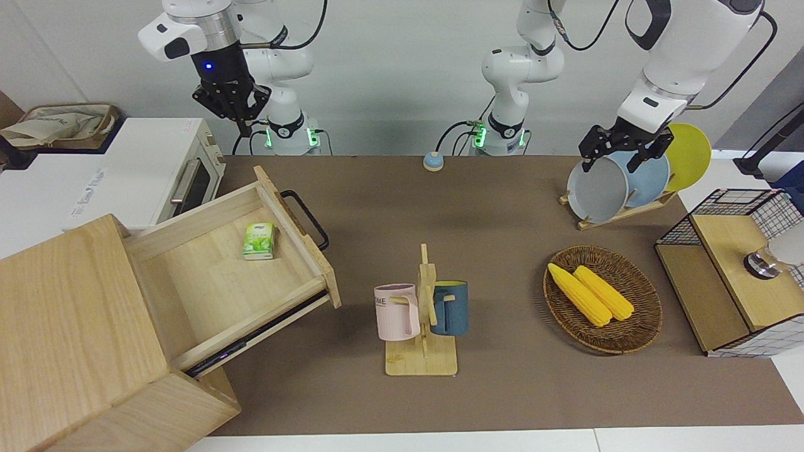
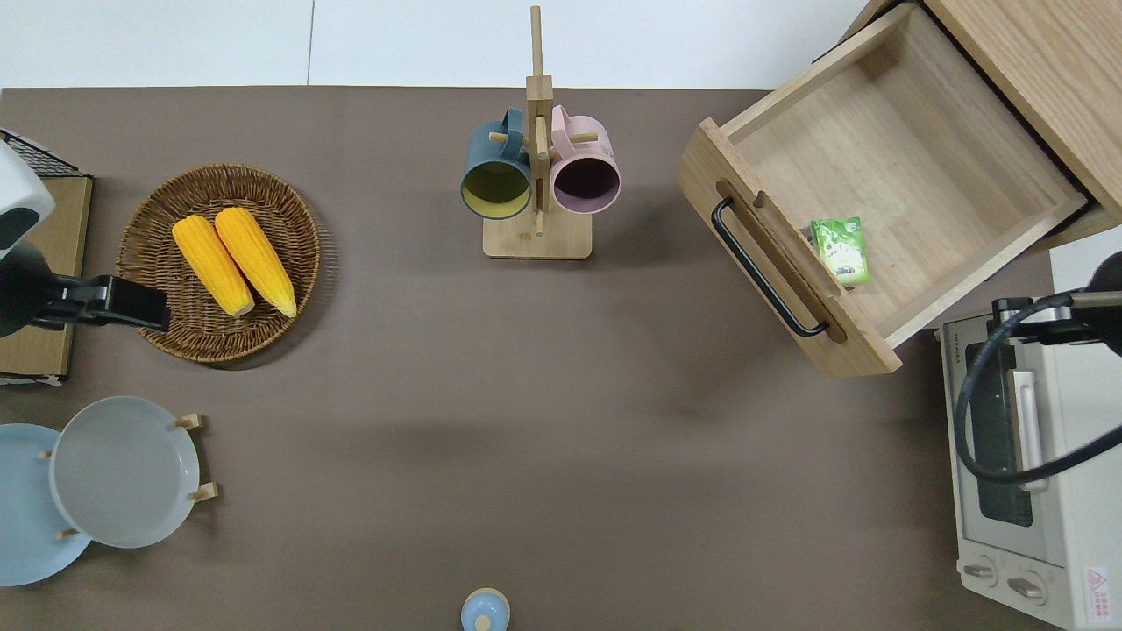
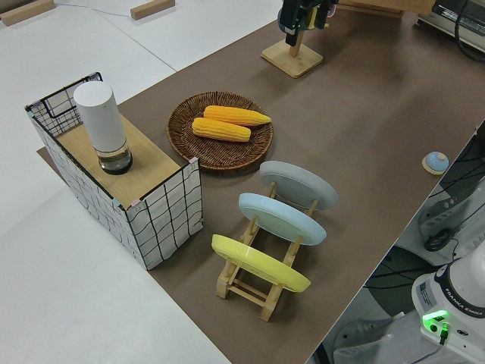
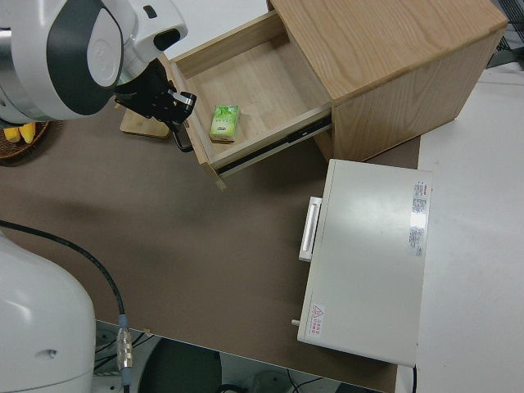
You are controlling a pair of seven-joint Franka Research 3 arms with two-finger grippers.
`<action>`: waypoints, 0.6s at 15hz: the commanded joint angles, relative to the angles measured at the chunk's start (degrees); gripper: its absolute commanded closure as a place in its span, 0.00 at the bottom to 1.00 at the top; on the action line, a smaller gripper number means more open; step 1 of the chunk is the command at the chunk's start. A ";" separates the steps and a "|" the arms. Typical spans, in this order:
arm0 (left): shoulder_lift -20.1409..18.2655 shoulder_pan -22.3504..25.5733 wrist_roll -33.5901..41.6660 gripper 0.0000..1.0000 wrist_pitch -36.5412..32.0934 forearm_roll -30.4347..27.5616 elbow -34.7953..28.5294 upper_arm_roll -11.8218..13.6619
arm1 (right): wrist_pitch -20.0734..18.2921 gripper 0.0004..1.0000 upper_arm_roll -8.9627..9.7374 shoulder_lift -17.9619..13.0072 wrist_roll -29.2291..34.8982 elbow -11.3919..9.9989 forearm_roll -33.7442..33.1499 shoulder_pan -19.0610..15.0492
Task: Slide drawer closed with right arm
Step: 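Move the right gripper toward the open drawer's front face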
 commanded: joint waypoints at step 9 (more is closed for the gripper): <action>-0.25 -0.39 -0.60 0.01 -1.03 1.02 0.58 0.01 | 3.81 1.00 -0.14 9.54 31.07 5.82 0.45 14.46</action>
